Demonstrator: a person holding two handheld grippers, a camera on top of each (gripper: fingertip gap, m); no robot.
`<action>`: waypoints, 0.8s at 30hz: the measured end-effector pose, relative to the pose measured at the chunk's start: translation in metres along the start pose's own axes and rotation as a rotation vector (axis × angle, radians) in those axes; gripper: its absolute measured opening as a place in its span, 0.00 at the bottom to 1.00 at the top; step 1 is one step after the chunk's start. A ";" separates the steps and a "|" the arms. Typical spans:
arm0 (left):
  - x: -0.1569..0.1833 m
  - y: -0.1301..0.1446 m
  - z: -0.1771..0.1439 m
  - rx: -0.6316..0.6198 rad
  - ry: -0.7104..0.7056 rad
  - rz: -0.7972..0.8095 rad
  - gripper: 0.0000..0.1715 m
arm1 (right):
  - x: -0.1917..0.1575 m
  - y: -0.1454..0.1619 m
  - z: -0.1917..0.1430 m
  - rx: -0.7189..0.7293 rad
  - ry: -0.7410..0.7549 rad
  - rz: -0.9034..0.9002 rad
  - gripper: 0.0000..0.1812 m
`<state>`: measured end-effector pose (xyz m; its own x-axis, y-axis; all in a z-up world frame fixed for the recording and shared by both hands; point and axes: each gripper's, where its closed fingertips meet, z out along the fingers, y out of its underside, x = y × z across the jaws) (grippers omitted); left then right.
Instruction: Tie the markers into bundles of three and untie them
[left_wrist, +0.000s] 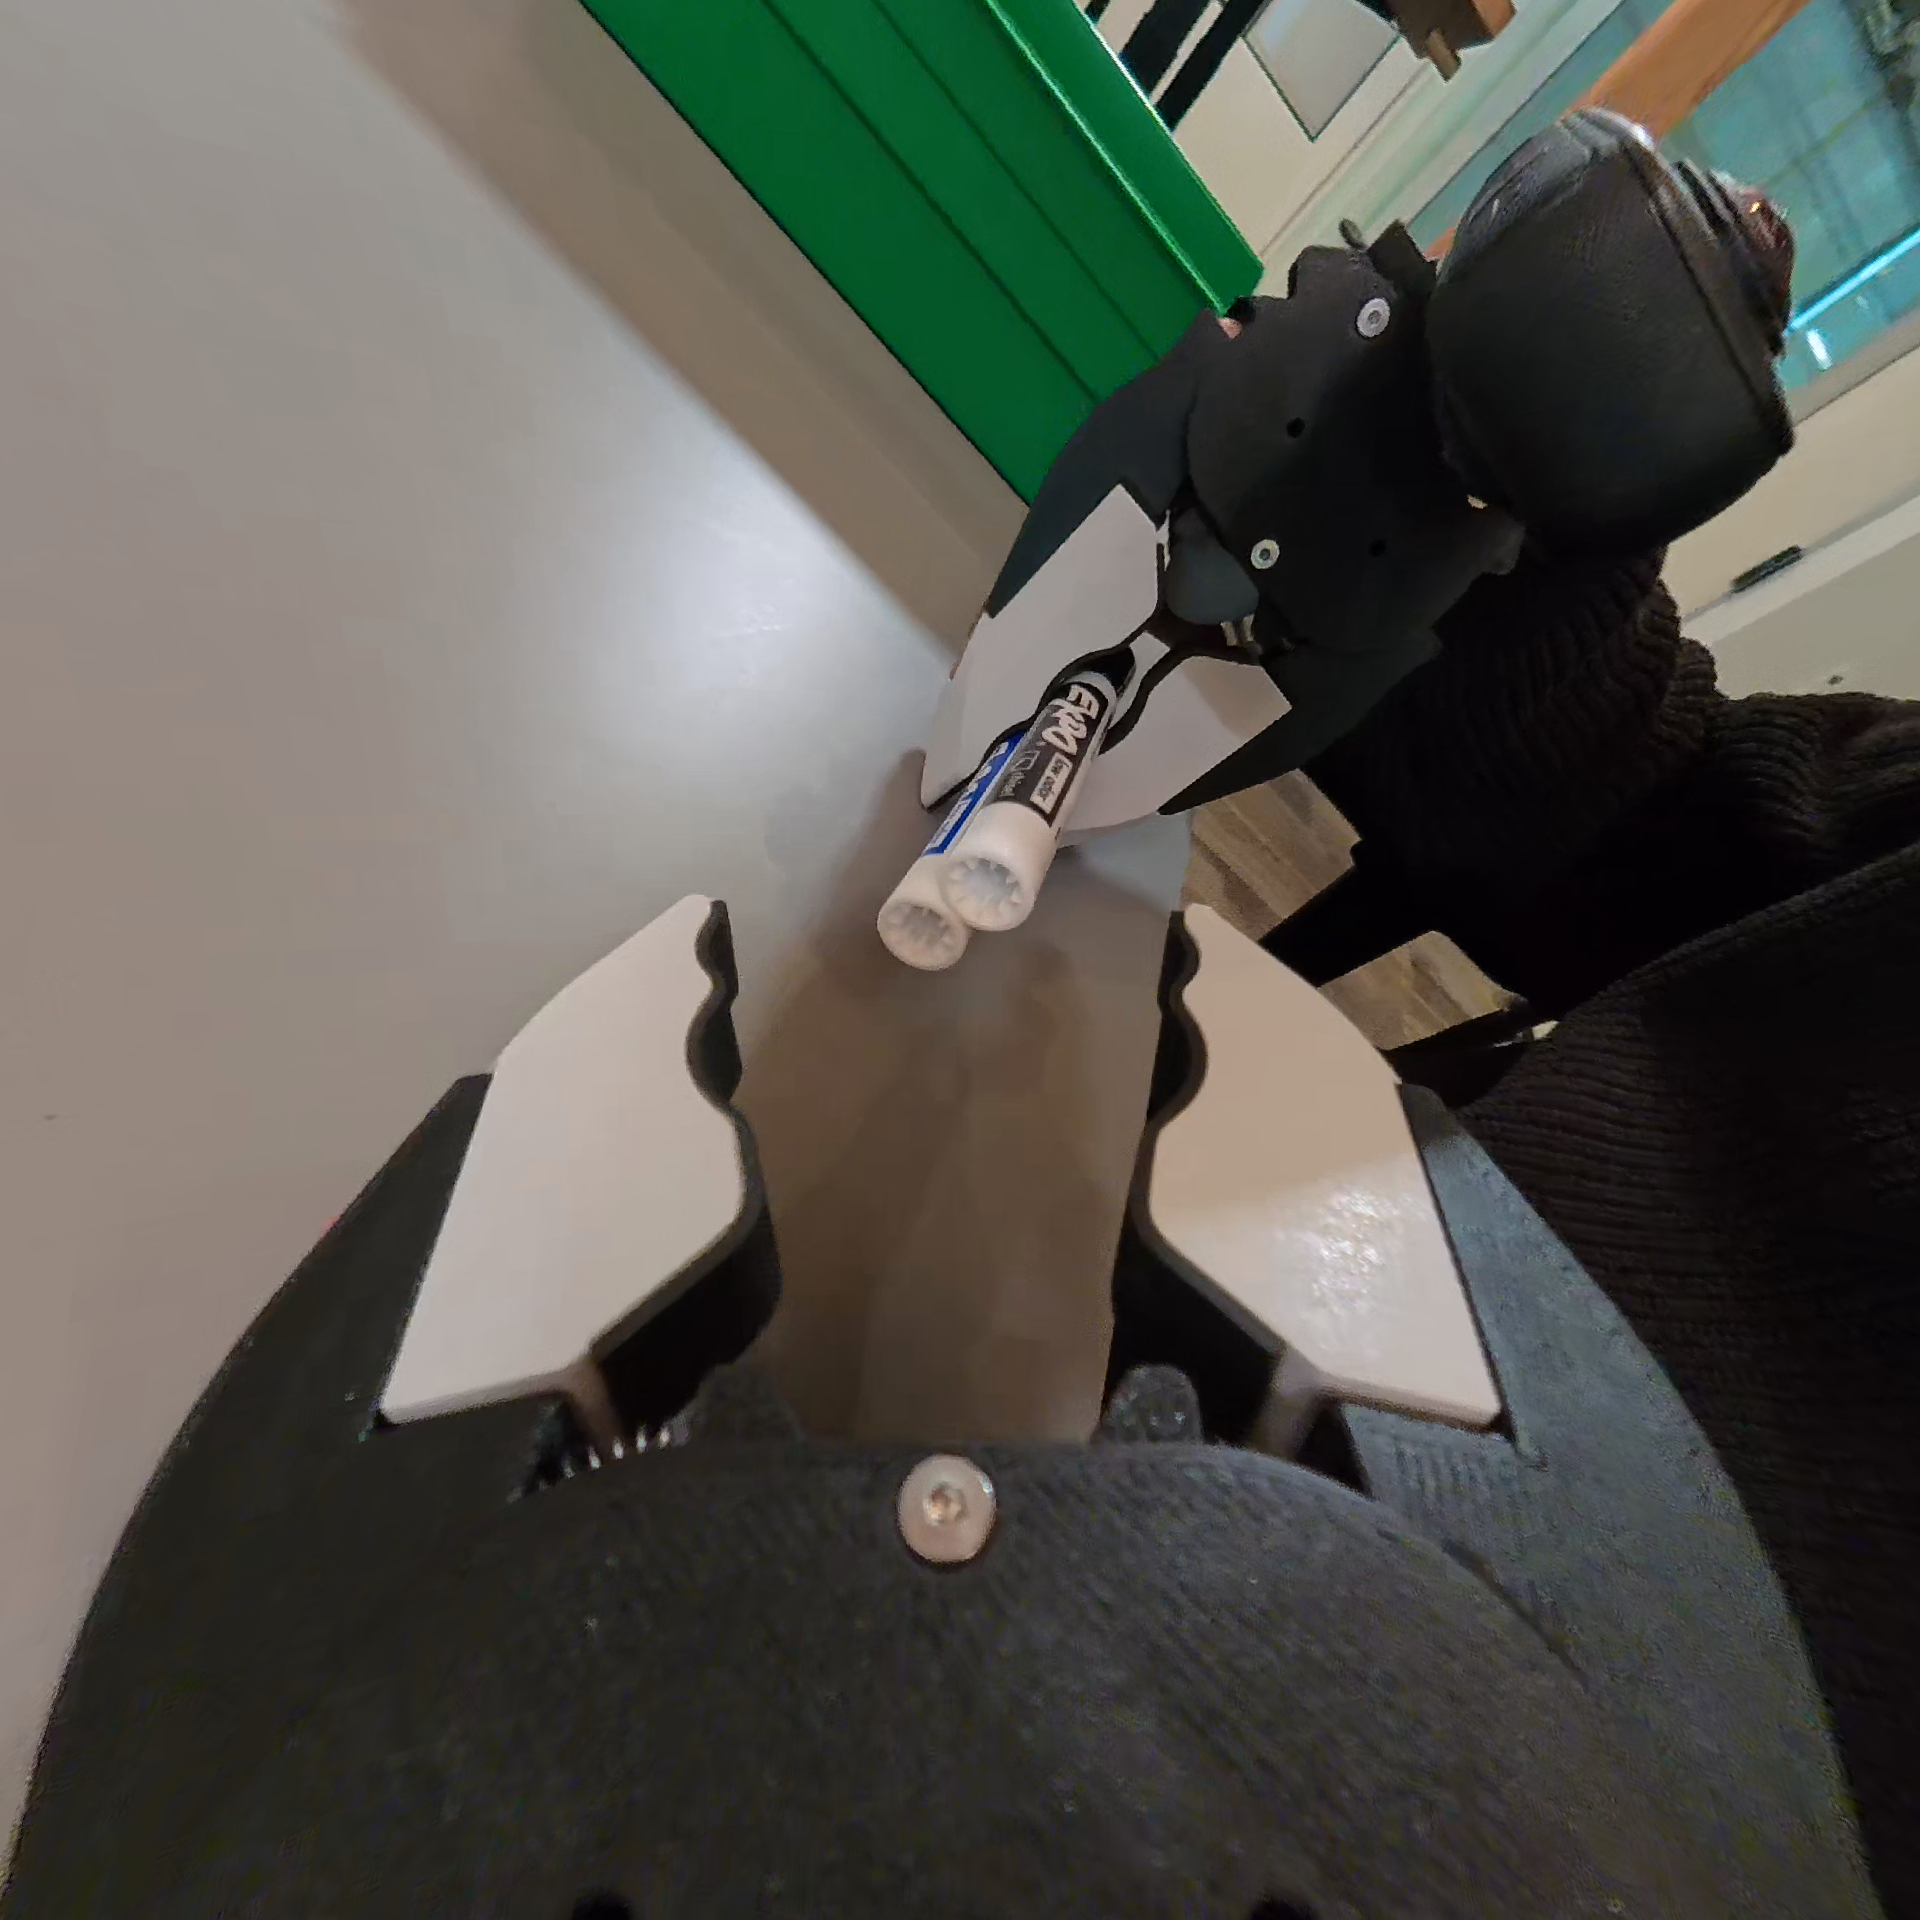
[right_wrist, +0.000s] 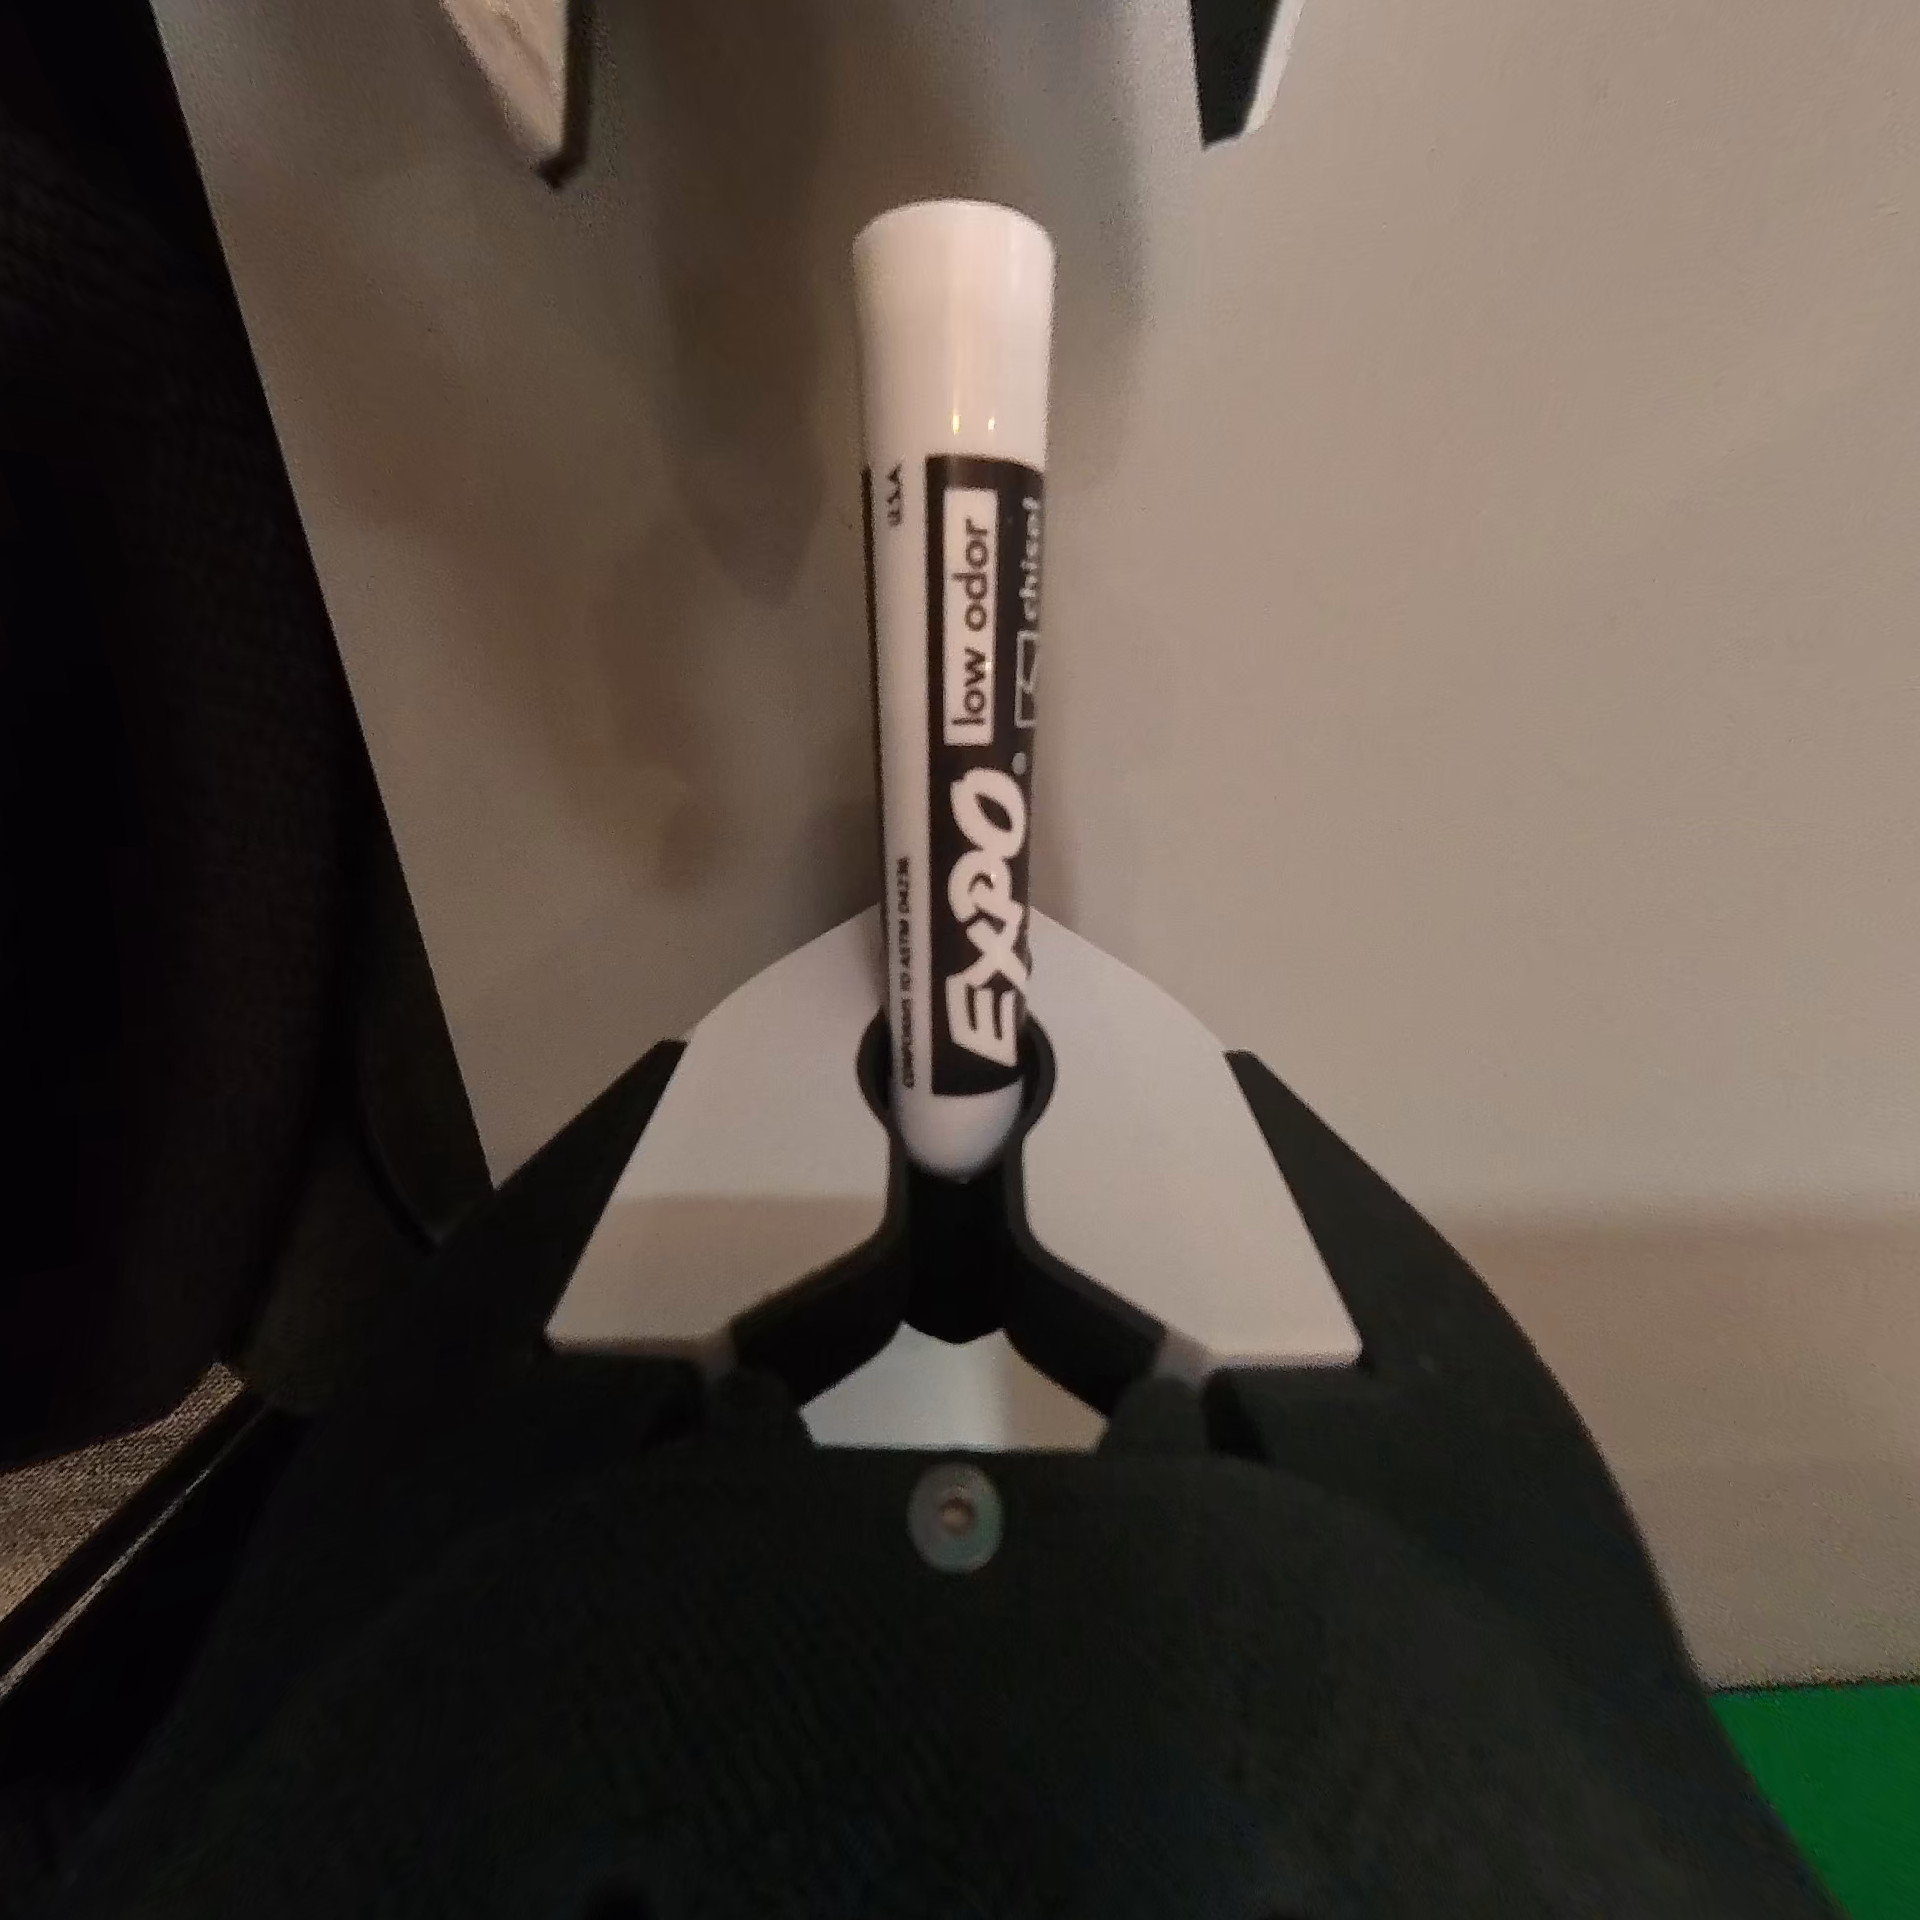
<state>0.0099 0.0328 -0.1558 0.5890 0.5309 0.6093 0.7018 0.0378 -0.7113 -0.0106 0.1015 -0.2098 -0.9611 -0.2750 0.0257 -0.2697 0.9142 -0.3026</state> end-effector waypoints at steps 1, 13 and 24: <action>0.001 0.000 0.000 0.000 0.014 -0.006 0.46 | -0.001 0.000 0.001 -0.001 -0.003 -0.002 0.08; 0.033 -0.107 -0.127 0.819 -0.566 0.742 0.38 | 0.000 -0.002 -0.001 0.004 0.005 -0.003 0.08; 0.050 -0.106 -0.132 0.845 -0.381 0.607 0.23 | -0.002 -0.003 -0.003 0.009 0.006 -0.011 0.08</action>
<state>0.0176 -0.0562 -0.0035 0.4789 0.8772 0.0337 -0.2465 0.1712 -0.9539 -0.0079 0.0996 -0.2064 -0.9585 -0.2829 0.0348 -0.2795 0.9085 -0.3107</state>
